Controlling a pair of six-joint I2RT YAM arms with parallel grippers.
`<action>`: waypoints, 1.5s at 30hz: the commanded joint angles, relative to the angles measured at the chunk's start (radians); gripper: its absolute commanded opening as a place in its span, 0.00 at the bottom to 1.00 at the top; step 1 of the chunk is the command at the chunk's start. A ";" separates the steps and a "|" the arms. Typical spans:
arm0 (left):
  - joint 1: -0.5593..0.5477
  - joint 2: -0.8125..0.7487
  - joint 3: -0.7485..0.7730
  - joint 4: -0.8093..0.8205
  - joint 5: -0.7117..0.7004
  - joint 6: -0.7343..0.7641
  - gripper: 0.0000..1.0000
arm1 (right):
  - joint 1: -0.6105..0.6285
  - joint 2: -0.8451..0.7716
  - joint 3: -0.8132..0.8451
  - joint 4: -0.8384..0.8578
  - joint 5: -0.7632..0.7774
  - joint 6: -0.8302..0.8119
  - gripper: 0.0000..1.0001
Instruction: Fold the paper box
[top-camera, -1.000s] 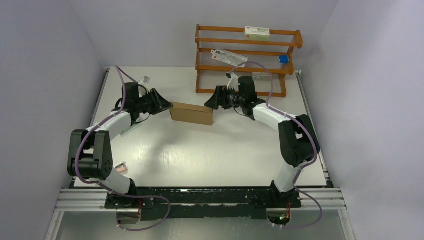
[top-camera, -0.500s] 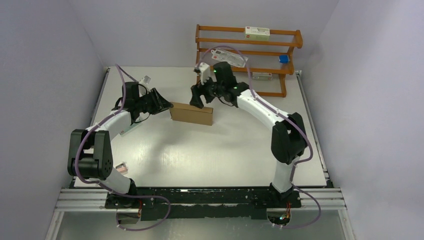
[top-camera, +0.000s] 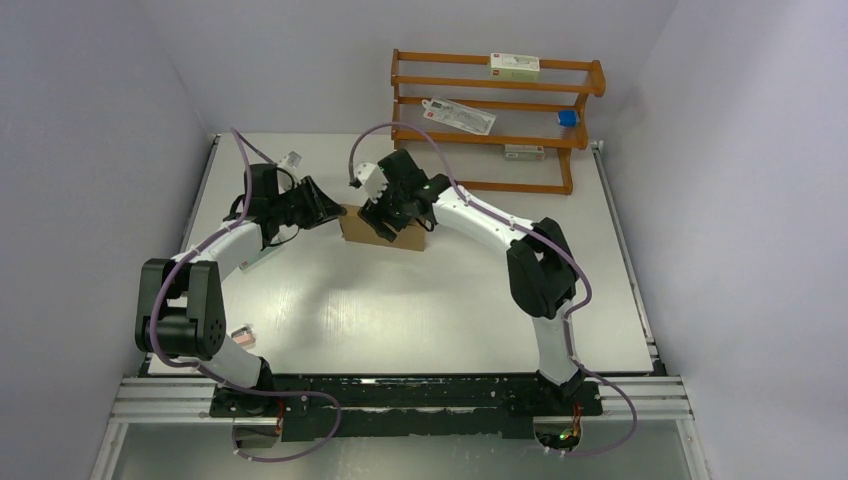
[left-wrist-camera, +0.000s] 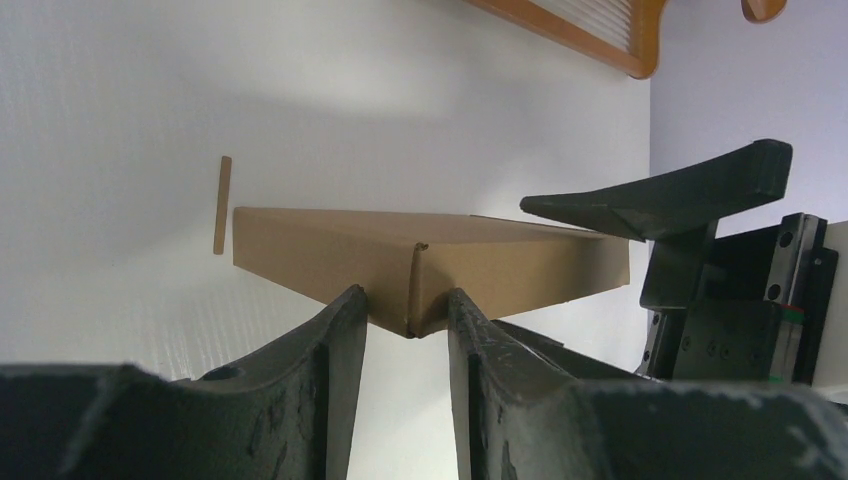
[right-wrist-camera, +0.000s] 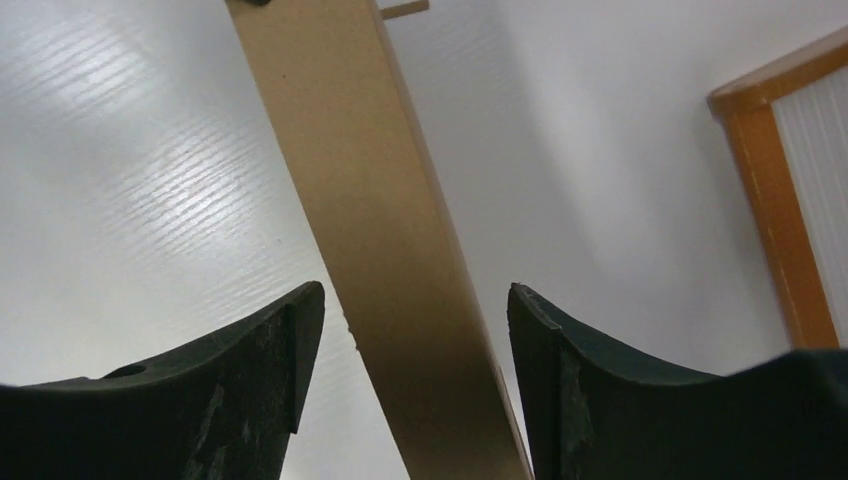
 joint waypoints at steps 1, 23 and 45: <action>-0.008 0.025 -0.039 -0.129 -0.057 0.058 0.39 | 0.025 -0.016 0.026 -0.040 0.122 -0.065 0.64; 0.002 -0.614 -0.013 -0.495 -0.448 0.306 0.77 | 0.400 -0.227 -0.492 0.177 0.794 -0.206 0.26; -0.144 -1.157 -0.197 -0.528 -0.750 0.316 0.98 | 0.559 -0.366 -0.560 0.077 0.802 0.108 1.00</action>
